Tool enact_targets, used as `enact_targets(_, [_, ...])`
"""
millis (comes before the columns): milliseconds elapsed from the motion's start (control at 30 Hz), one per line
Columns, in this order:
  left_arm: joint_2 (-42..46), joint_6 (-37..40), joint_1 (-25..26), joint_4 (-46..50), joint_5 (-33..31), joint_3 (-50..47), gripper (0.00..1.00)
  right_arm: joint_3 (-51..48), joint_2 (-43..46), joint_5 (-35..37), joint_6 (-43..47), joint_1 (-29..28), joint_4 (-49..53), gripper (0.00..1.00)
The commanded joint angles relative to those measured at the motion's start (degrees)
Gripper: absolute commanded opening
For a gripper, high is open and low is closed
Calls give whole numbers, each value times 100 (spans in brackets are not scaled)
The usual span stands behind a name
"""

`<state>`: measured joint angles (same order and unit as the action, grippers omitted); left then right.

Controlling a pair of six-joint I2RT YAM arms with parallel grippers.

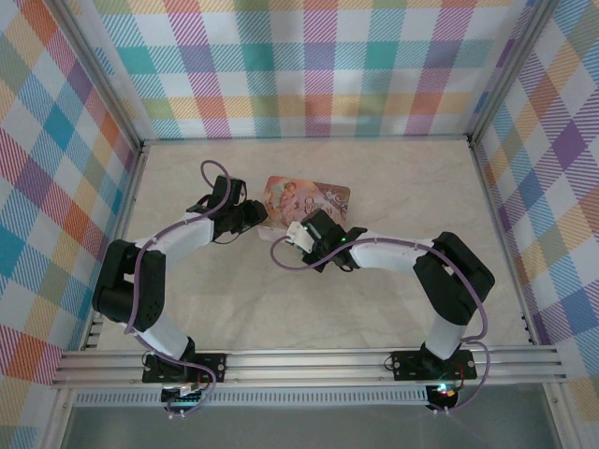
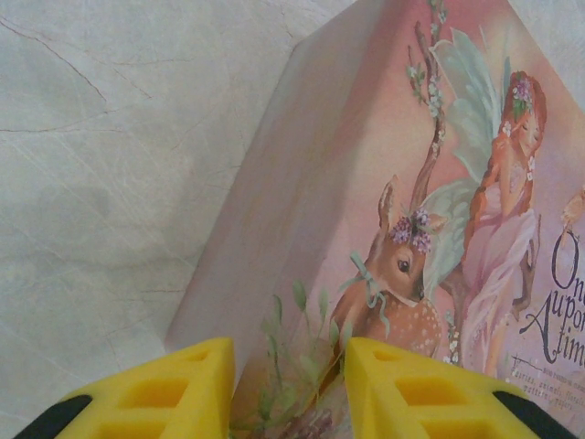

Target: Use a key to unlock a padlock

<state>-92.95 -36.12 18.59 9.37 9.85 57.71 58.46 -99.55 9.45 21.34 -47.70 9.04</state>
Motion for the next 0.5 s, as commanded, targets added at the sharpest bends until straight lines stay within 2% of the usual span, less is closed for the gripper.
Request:
enact_targets(0, [-180,84,-40,40,149,82,36,-18,148,26,-7,-37,-155,0])
enact_targets(467, [-145,76,-41,48,162,56,36,-105,287,-84,-51,-37,-244,0])
